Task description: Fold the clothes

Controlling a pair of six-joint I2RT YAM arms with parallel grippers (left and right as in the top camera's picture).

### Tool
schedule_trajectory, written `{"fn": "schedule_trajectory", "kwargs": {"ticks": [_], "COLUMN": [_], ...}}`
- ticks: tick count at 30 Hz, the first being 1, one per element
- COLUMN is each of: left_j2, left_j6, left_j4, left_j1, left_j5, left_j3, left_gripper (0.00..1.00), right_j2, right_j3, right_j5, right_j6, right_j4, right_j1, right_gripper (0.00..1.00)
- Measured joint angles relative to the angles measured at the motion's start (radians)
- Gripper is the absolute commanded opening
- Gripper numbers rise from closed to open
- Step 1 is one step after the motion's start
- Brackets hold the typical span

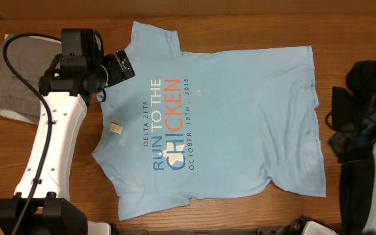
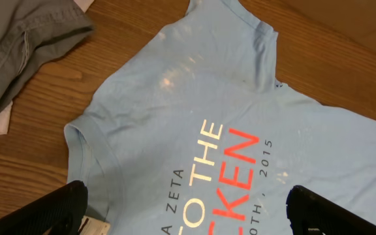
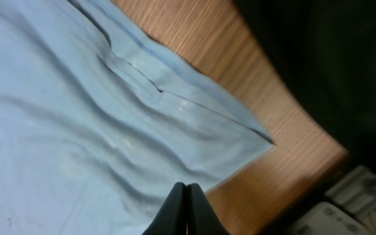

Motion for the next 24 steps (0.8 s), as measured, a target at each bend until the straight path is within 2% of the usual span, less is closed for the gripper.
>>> {"fn": "schedule_trajectory", "kwargs": {"ticks": [4,12,24], "left_j2": [0.000,0.000,0.000], "left_j6": [0.000,0.000,0.000], "left_j4": [0.000,0.000,0.000], "left_j1": [0.000,0.000,0.000], "left_j5": [0.000,0.000,0.000], "left_j3": [0.000,0.000,0.000], "left_gripper": [1.00,1.00,1.00], "right_j2": [0.129,0.321,0.328], "right_j3": [-0.148,-0.250,-0.266], "right_j5": [-0.071,-0.121,-0.088], "right_j6": [0.068,0.108,0.168], "right_j4": [0.167,0.285,0.321], "right_j1": [0.000,0.000,0.005], "right_gripper": [0.04,0.04,0.04]}}
